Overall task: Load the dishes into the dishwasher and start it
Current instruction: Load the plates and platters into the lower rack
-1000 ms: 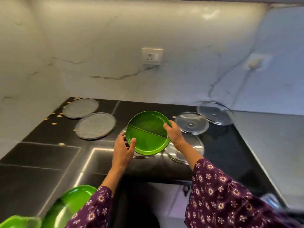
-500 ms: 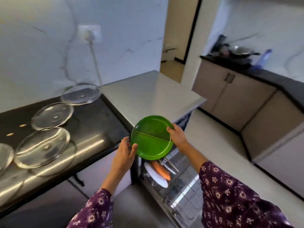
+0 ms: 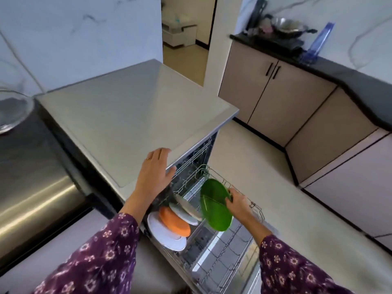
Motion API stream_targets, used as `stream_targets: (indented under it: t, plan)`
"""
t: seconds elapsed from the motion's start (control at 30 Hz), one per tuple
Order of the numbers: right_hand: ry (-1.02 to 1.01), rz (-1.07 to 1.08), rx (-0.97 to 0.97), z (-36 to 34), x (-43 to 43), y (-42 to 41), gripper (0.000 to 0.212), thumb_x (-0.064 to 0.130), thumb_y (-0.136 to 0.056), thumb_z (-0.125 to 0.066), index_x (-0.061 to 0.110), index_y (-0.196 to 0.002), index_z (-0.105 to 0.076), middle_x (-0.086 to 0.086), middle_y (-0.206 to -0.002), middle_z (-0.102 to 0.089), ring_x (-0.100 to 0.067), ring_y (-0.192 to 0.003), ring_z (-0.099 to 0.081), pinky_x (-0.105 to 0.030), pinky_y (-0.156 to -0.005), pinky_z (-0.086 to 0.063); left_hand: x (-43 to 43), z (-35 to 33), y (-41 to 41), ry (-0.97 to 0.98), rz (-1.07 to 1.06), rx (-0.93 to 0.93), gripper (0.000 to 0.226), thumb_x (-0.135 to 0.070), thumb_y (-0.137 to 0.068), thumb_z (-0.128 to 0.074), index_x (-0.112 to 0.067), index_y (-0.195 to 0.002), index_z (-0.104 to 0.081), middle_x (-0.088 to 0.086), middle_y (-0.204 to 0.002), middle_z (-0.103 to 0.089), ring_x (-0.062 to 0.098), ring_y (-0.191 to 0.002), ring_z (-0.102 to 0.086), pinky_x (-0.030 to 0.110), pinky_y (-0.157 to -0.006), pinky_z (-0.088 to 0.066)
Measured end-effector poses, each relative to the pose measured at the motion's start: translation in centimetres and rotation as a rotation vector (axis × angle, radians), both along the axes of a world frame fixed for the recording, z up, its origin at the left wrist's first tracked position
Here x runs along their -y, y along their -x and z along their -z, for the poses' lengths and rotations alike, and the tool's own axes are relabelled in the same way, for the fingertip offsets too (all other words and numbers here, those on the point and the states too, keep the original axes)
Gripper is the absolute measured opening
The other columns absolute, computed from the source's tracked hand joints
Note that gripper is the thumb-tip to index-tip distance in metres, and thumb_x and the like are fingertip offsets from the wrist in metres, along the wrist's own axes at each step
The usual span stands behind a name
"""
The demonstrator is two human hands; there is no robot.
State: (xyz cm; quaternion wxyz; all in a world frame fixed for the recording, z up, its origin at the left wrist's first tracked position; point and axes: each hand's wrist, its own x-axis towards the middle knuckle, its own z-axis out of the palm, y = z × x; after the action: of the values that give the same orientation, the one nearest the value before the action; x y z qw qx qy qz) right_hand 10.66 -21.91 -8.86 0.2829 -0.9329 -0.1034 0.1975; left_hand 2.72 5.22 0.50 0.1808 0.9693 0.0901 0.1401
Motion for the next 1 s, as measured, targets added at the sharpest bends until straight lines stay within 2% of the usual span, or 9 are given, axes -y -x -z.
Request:
stream_targets:
  t: [0.1, 0.17, 0.23, 0.27, 0.4, 0.53, 0.63, 0.8, 1.0]
  plan:
    - [0.061, 0.006, -0.035, 4.7, -1.3, -2.9, 0.028, 0.003, -0.091, -0.049, 0.007, -0.118, -0.057, -0.003, -0.085, -0.062, -0.01, -0.063, -0.057, -0.007, -0.043, -0.042, -0.5, 2.1, -3.1, -0.043, 0.027, -0.025, 0.049, -0.023, -0.085, -0.065, -0.005, -0.127, -0.05, 0.012, -0.127, -0.056, 0.034, -0.115, -0.053, 0.043, -0.093, -0.046]
    - [0.107, 0.004, -0.07, 7.5, -2.4, -4.8, 0.028, -0.001, -0.09, -0.05, 0.005, -0.116, -0.058, -0.003, -0.087, -0.059, -0.011, -0.069, -0.056, -0.007, -0.051, -0.045, -1.1, 2.8, -4.6, -0.089, 0.068, -0.048, 0.045, -0.027, -0.085, -0.064, -0.008, -0.125, -0.052, 0.009, -0.125, -0.058, 0.031, -0.113, -0.055, 0.042, -0.093, -0.047]
    - [0.137, -0.013, -0.079, 10.6, -3.6, -6.7, 0.027, 0.0, -0.09, -0.052, 0.005, -0.116, -0.059, -0.005, -0.091, -0.062, -0.014, -0.072, -0.06, -0.016, -0.062, -0.054, -1.9, 3.5, -5.8, -0.17, 0.124, -0.076, 0.039, -0.03, -0.083, -0.063, -0.01, -0.116, -0.054, 0.006, -0.116, -0.06, 0.029, -0.105, -0.058, 0.039, -0.09, -0.047]
    - [0.151, -0.025, -0.073, 12.0, -4.3, -7.5, 0.024, 0.003, -0.091, -0.054, 0.007, -0.114, -0.058, -0.006, -0.093, -0.065, -0.014, -0.07, -0.061, -0.019, -0.062, -0.055, -2.4, 3.8, -6.2, -0.199, 0.143, -0.086, 0.04, -0.032, -0.082, -0.063, -0.01, -0.114, -0.054, 0.006, -0.113, -0.06, 0.029, -0.102, -0.059, 0.039, -0.088, -0.047]
    - [0.223, -0.154, 0.009, 17.9, -6.6, -10.2, 0.02, 0.021, -0.096, -0.051, 0.01, -0.111, -0.058, -0.008, -0.093, -0.067, -0.013, -0.066, -0.058, -0.021, -0.064, -0.051, -3.0, 5.2, -6.8, -0.091, 0.175, -0.065, 0.047, -0.037, -0.081, -0.056, -0.012, -0.12, -0.049, 0.002, -0.121, -0.052, 0.024, -0.111, -0.049, 0.034, -0.094, -0.043]
    - [0.234, -0.225, 0.031, 22.8, -8.5, -11.7, 0.025, 0.027, -0.097, -0.049, 0.006, -0.109, -0.057, -0.011, -0.093, -0.068, -0.018, -0.068, -0.063, -0.022, -0.067, -0.051, -2.9, 5.2, -6.7, -0.041, 0.129, -0.028, 0.045, -0.034, -0.079, -0.061, -0.015, -0.119, -0.05, 0.0, -0.12, -0.05, 0.021, -0.107, -0.044, 0.029, -0.087, -0.04]
    - [0.252, -0.22, 0.048, 26.0, -9.3, -12.6, 0.024, 0.027, -0.096, -0.05, 0.009, -0.11, -0.056, -0.012, -0.093, -0.068, -0.022, -0.073, -0.068, -0.031, -0.073, -0.057, -2.7, 4.9, -6.7, -0.029, 0.105, -0.032, 0.046, -0.037, -0.078, -0.058, -0.018, -0.119, -0.05, -0.002, -0.119, -0.049, 0.018, -0.106, -0.042, 0.026, -0.085, -0.037]
    - [0.276, -0.243, 0.016, 29.0, -10.5, -12.9, 0.023, 0.02, -0.096, -0.051, 0.008, -0.116, -0.053, -0.015, -0.093, -0.066, -0.026, -0.079, -0.067, -0.034, -0.074, -0.054, -2.7, 5.1, -6.9, -0.017, 0.082, -0.029, 0.045, -0.033, -0.077, -0.061, -0.015, -0.118, -0.052, -0.001, -0.116, -0.051, 0.016, -0.104, -0.041, 0.02, -0.084, -0.031]
    - [0.232, -0.273, -0.035, 31.6, -12.0, -12.5, 0.027, 0.026, -0.096, -0.048, 0.009, -0.116, -0.054, -0.01, -0.088, -0.065, -0.017, -0.067, -0.061, -0.029, -0.073, -0.057, -2.7, 5.2, -6.9, -0.032, 0.071, -0.009, 0.047, -0.03, -0.076, -0.063, -0.012, -0.119, -0.054, 0.001, -0.116, -0.053, 0.017, -0.102, -0.04, 0.021, -0.088, -0.031]
